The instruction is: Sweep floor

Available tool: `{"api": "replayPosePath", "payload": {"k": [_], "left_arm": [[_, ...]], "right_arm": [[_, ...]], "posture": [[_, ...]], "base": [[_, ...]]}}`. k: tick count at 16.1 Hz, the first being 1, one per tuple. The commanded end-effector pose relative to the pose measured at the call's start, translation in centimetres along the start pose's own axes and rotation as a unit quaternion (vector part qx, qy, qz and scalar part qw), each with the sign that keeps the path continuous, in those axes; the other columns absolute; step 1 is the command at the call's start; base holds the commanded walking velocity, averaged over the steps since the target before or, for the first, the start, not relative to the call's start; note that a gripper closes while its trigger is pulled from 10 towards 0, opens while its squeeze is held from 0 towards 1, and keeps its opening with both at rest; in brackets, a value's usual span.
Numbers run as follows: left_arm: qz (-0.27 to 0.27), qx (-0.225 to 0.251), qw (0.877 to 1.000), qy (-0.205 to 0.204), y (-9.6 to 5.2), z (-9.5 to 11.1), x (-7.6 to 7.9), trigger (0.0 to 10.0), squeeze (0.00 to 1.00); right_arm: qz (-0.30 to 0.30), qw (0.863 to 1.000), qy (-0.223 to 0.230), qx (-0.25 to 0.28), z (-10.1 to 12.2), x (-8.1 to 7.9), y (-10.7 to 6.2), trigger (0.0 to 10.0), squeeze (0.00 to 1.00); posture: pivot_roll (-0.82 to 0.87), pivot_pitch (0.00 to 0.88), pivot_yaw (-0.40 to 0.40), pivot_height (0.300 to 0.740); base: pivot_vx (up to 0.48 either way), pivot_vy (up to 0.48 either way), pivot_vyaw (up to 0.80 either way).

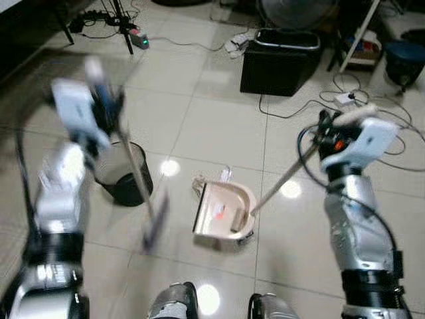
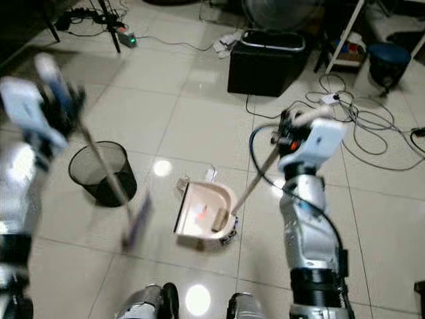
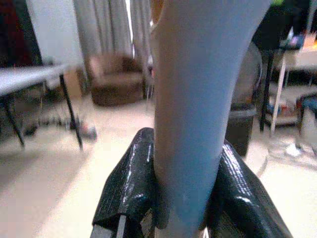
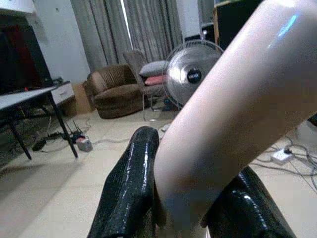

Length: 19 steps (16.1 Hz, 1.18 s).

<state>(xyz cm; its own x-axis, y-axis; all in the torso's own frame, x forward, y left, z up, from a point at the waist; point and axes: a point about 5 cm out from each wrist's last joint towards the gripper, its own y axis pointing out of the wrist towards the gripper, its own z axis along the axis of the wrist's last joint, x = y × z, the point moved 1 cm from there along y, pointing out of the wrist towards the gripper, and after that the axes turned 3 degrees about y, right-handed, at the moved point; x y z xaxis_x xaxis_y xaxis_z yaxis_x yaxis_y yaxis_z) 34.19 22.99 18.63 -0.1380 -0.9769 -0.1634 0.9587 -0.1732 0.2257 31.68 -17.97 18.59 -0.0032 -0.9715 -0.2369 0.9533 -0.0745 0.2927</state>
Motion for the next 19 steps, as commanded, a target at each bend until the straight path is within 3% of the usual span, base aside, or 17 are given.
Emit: {"api": "replayPosePath", "payload": {"k": [1, 6, 12, 19], "left_arm": [[0.002, 0.031, 0.999, 0.018, 0.4, 1.5, 0.1, 10.0, 0.00], [0.032, -0.035, 0.999, 0.008, -2.7, -1.9, 2.1, 10.0, 0.00], [0.050, -0.040, 0.998, -0.002, -3.5, -2.5, 4.1, 10.0, 0.00], [0.058, -0.044, 0.997, 0.003, -3.6, -2.4, 4.2, 10.0, 0.00]], "right_arm": [[0.002, 1.000, 0.010, 0.029, 1.9, -0.2, 0.4, 10.0, 0.00], [-0.005, 0.999, 0.015, 0.033, 5.5, -1.2, 2.1, 10.0, 0.00], [0.019, 0.997, 0.015, 0.067, 8.6, -2.8, 3.4, 10.0, 0.00], [0.013, 0.996, 0.011, 0.085, 9.8, -2.9, 4.0, 10.0, 0.00]], "posture": [[-0.08, 0.058, 0.035, 0.740], [-0.10, 0.038, 0.039, 0.740], [-0.10, 0.037, 0.029, 0.740], [-0.09, 0.027, 0.027, 0.740]], "base": [[0.000, 0.000, 0.00], [0.000, 0.000, 0.00], [0.227, 0.000, 0.08], [0.386, 0.000, 0.68]]}}
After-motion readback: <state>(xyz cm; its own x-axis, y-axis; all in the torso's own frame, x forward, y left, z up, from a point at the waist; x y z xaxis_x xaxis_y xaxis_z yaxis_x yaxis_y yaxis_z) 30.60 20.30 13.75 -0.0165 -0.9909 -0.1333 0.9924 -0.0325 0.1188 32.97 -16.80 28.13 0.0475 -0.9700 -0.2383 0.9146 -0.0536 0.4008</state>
